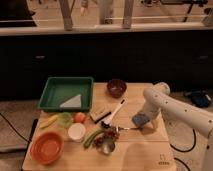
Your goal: Place sponge in paper cup
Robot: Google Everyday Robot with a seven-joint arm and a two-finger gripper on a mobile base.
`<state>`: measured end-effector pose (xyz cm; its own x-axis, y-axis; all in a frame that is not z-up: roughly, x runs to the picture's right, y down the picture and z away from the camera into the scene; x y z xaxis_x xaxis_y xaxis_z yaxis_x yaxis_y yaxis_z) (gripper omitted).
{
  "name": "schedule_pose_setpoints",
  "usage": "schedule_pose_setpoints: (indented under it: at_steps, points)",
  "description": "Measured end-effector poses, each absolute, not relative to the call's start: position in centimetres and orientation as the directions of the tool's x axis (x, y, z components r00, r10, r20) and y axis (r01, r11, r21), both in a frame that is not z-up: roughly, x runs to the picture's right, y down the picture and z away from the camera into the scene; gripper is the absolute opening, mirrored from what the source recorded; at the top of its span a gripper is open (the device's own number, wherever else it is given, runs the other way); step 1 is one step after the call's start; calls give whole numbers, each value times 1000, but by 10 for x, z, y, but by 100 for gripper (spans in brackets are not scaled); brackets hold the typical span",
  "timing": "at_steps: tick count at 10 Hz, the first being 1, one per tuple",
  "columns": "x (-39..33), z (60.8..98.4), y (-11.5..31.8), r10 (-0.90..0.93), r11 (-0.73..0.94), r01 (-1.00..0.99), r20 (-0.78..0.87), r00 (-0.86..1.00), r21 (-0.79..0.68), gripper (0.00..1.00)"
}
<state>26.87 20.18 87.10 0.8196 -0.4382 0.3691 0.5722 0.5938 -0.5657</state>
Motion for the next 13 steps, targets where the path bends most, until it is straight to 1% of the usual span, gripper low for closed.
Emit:
schedule_pose_setpoints:
  at_steps: [1, 2, 3, 4, 5, 6, 7, 10, 11, 13]
  points:
    - [266, 870, 201, -441, 591, 576, 372, 817, -565, 80]
    - [264, 870, 200, -442, 591, 577, 373, 816, -563, 78]
    - [263, 869, 199, -442, 592, 577, 372, 817, -563, 72]
    - [262, 867, 199, -443, 592, 576, 370, 817, -563, 58]
    - [261, 866, 197, -445, 592, 578, 369, 816, -563, 48]
    - [260, 865, 197, -447, 590, 579, 370, 815, -563, 40]
    - [259, 864, 197, -447, 591, 578, 368, 815, -562, 28]
    - [260, 857, 195, -449, 593, 576, 362, 817, -562, 2]
    - [260, 853, 193, -451, 598, 576, 360, 816, -557, 0]
    - [256, 846, 187, -460, 606, 585, 363, 810, -539, 0]
